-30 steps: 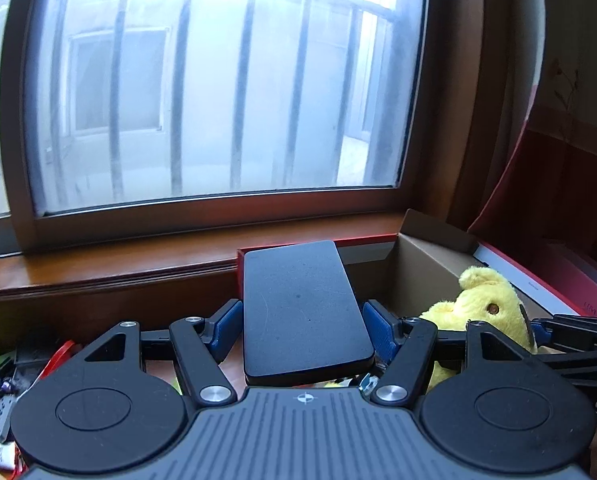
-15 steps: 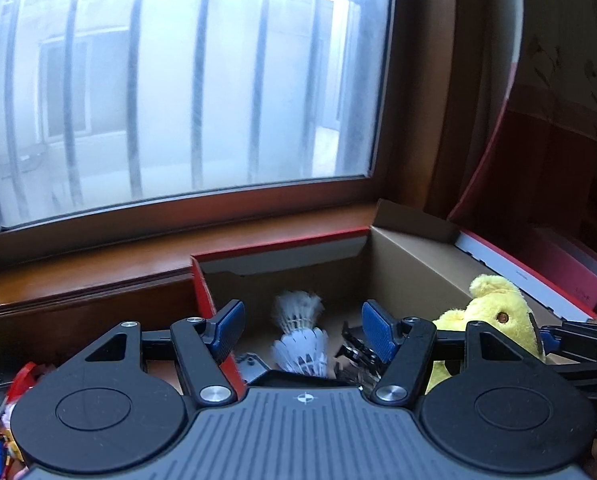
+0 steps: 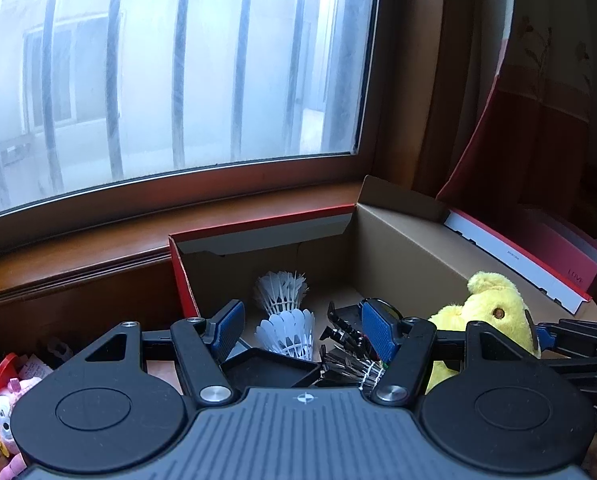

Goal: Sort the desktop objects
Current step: 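Lower the plush into the box and open the right gripper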

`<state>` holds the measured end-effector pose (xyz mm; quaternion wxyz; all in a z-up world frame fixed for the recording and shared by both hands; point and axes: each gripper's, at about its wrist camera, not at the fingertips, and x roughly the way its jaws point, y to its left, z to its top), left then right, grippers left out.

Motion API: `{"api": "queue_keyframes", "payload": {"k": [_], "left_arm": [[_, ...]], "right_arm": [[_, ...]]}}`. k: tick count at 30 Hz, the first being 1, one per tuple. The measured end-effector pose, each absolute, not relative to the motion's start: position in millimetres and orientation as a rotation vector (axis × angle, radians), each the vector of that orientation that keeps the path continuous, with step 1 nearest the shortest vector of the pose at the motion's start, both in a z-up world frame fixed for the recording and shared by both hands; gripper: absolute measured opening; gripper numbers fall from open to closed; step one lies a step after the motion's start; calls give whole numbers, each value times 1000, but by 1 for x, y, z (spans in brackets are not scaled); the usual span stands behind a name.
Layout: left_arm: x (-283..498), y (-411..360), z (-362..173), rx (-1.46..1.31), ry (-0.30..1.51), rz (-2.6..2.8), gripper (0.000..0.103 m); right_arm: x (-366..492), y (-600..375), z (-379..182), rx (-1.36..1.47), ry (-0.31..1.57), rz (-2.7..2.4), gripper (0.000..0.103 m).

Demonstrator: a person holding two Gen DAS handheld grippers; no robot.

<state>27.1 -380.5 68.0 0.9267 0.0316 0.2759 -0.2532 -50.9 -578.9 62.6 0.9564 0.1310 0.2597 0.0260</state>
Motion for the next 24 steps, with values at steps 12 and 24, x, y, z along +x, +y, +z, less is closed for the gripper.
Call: {"api": "queue_keyframes", "payload": {"k": [12, 24], "left_arm": [[25, -374, 67, 44, 581, -496, 74], [12, -363, 67, 28, 579, -456, 82]], "right_arm": [[-49, -579, 61, 274, 527, 21, 70], [-56, -571, 63, 264, 519, 45, 79]]}}
